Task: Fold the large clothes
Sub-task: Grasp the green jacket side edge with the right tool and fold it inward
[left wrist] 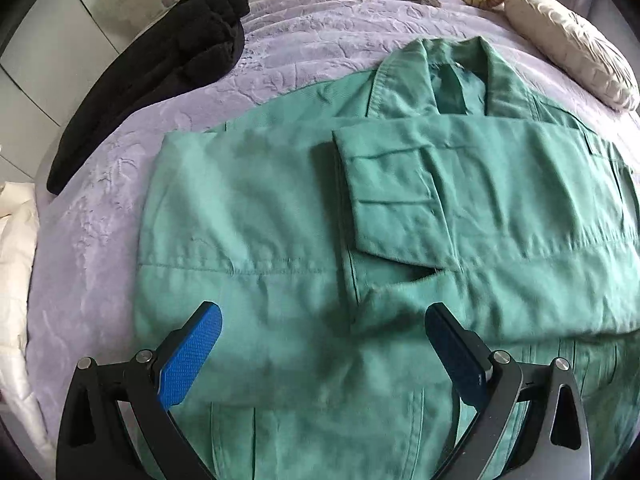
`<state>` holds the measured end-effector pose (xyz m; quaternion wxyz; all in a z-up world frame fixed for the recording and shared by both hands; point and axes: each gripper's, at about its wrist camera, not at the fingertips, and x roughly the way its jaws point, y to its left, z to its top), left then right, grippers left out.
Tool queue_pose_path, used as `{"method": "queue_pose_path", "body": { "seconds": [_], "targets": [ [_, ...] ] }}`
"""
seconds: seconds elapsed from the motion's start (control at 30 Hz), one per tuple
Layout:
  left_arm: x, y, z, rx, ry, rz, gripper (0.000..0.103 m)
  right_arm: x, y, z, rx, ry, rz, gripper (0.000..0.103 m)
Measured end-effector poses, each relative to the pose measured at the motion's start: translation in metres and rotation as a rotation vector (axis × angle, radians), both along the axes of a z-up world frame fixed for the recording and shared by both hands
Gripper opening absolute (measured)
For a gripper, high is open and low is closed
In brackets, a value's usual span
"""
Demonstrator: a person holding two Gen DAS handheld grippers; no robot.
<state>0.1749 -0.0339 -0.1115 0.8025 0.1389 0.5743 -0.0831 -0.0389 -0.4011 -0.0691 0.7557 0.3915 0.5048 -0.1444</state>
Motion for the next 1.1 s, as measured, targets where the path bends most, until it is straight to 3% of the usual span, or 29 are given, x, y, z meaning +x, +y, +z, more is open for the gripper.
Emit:
{"method": "queue_pose_path", "body": {
  "seconds": [0.37,0.6,0.63,0.67,0.7,0.77,0.97,1.1],
  "targets": [
    [-0.024,0.002,0.004,0.015,0.022,0.022,0.102,0.013,0.027,0.012,-0.053,0.013,0.158,0.011],
    [-0.034,0.000,0.007,0.018,0.019,0.022,0.102,0.018,0.033,0.010,-0.044,0.021,0.194,0.012],
    [-0.036,0.000,0.008,0.017,0.017,0.026,0.102,0.018,0.034,0.010,-0.043,0.023,0.195,0.015],
    [-0.037,0.001,0.009,0.014,0.015,0.032,0.102,0.018,0.034,0.009,-0.043,0.024,0.195,0.028],
    [-0.037,0.001,0.010,0.013,0.015,0.036,0.102,0.017,0.034,0.009,-0.047,0.027,0.192,0.047],
    [-0.038,0.001,0.009,0.014,0.024,0.043,0.102,0.016,0.033,0.012,-0.065,0.023,0.184,0.058],
    [-0.052,-0.003,0.013,-0.012,0.002,0.008,0.102,0.016,0.034,0.014,-0.060,0.014,0.206,0.059],
    [-0.062,-0.007,0.017,-0.018,-0.018,-0.007,0.102,0.014,0.034,0.014,-0.057,0.010,0.217,0.066]
  ]
}}
